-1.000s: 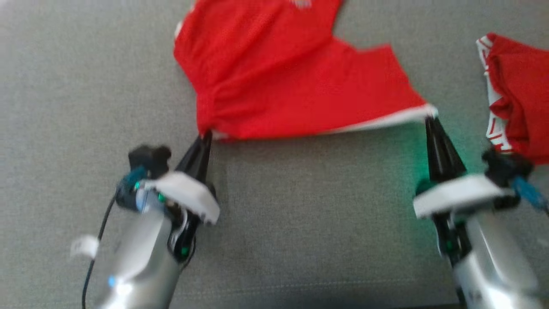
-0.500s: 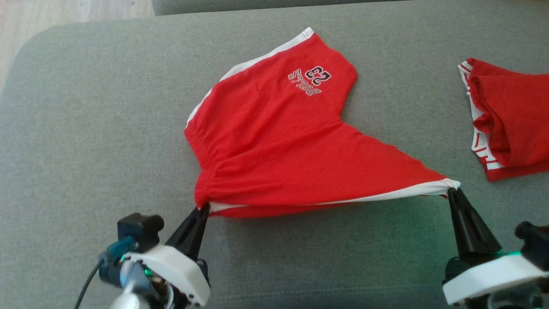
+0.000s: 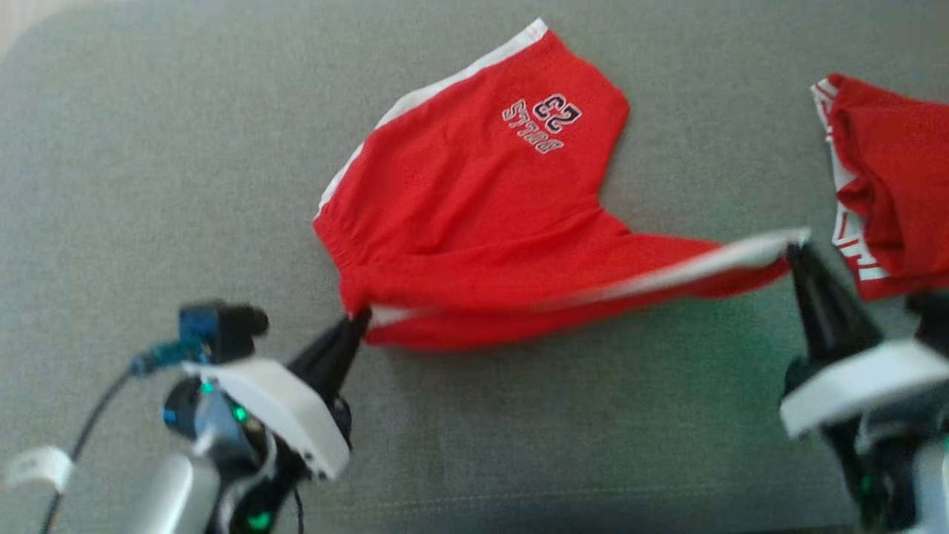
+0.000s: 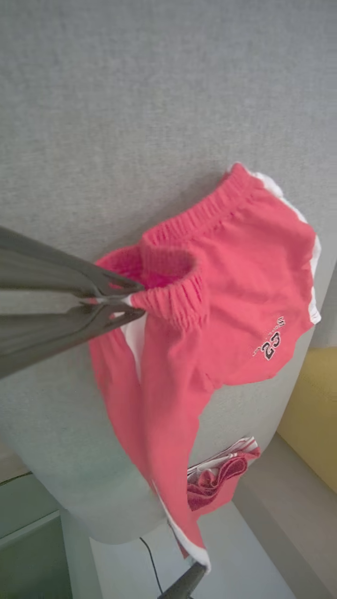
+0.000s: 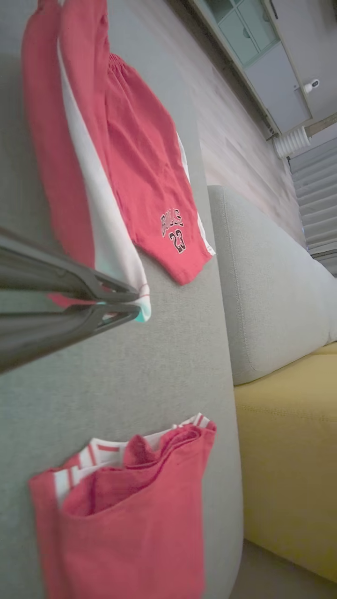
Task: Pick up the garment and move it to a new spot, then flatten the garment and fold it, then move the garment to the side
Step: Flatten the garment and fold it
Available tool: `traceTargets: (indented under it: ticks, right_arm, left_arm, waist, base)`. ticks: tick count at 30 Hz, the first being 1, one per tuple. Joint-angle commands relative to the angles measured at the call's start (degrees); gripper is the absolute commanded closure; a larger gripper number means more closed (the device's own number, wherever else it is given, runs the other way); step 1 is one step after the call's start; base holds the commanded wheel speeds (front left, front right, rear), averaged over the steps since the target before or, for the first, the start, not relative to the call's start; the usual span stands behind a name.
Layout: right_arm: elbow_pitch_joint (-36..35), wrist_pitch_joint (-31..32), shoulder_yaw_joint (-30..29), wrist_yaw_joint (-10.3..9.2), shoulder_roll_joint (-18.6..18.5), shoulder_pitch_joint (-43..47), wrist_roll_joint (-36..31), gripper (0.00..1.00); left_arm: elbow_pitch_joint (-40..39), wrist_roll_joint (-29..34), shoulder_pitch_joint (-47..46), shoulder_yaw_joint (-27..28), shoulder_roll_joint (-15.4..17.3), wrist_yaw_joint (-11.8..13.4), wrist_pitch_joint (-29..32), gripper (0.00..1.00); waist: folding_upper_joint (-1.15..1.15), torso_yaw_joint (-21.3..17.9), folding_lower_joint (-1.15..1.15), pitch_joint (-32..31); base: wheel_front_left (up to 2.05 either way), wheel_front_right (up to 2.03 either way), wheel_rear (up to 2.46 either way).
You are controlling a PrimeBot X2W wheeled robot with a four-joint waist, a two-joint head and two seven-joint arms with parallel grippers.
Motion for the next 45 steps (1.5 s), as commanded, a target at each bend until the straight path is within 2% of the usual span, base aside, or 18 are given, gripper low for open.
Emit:
traceTargets:
  ticks: [1, 10, 19, 26, 32, 33, 34, 35, 36, 41, 45]
  right_arm:
    - [-0.65, 0.45, 1.15, -0.05, -2.26, -5.07, 0.52, 1.0]
    - [9.85, 0.01, 3.09, -0.05, -7.58, -23.79, 2.93, 1.0]
    - [24.9, -1.23, 8.21, -0.05, -12.08, -43.86, 4.65, 1.0]
    - [37.97, -4.38, 14.16, -0.05, -13.16, -54.74, 5.36, 1.0]
    - [48.24, -7.44, 18.27, -0.05, -12.56, -60.14, 6.79, 1.0]
    - [49.59, -8.23, 18.8, -0.05, -12.38, -60.59, 7.01, 0.94]
    - [50.79, -9.09, 19.26, -0.05, -12.2, -60.89, 7.3, 0.61]
    - [51.75, -10.08, 19.73, -0.05, -11.97, -61.03, 7.68, 0.19]
    - [52.52, -11.26, 20.25, -0.05, -11.86, -61.04, 7.83, 0.0]
    - [53.87, -19.55, 21.73, -0.05, -12.04, -59.18, 7.04, 0.0]
    - [52.34, -26.88, 20.97, -0.05, -12.33, -55.97, 4.26, 0.0]
  left_arm:
    - [-1.86, -0.64, -4.09, 3.1, 1.34, -0.53, 0.38, 1.0]
    - [-0.21, -3.12, -12.46, 4.74, -0.18, -2.61, -1.52, 1.0]
    - [7.65, -6.86, -24.02, 4.26, -5.39, -5.7, -6.99, 1.0]
    - [17.08, -7.82, -31.4, 2.56, -7.33, -6.99, -12.16, 1.0]
    - [24.49, -9.3, -34.8, -1.02, -8.24, -7.48, -14.13, 1.0]
    - [25.43, -9.62, -35.1, -1.75, -8.33, -7.52, -14.27, 1.0]
    - [26.2, -9.97, -35.32, -2.44, -8.41, -7.55, -14.46, 0.8]
    - [26.79, -10.08, -35.49, -3.03, -8.44, -7.57, -14.93, 0.51]
    - [27.28, -10.1, -35.51, -3.55, -8.43, -7.58, -15.47, 0.0]
    - [28.57, -7.66, -34.7, -4.39, -7.37, -7.36, -21.2, 0.0]
    - [28.23, -2.94, -32.87, -3.76, -6.18, -3.66, -27.86, 0.0]
  waist:
    - [0.0, 0.54, 0.0, 2.49]
    - [0.0, 4.1, 0.0, 8.89]
    - [0.0, 10.08, 0.0, 14.91]
    - [0.0, 12.78, 0.0, 17.67]
    - [0.0, 13.54, 0.0, 18.58]
    - [0.0, 13.55, 0.0, 18.58]
    - [0.0, 13.56, 0.0, 18.56]
    - [0.0, 13.53, 0.0, 18.53]
    - [0.0, 13.44, 0.0, 18.46]
    - [0.0, 12.49, 0.0, 17.41]
    - [0.0, 11.17, 0.0, 15.85]
  base:
    - [0.0, 0.0, 0.0]
    - [0.0, 0.0, 0.0]
    - [0.0, 0.0, 0.0]
    - [0.0, 0.0, 0.0]
    - [0.0, 0.0, 0.0]
    - [0.0, 0.0, 0.0]
    - [0.0, 0.0, 0.0]
    - [0.0, 0.0, 0.0]
    - [0.0, 0.0, 0.0]
    - [0.0, 0.0, 0.0]
    - [0.0, 0.0, 0.0]
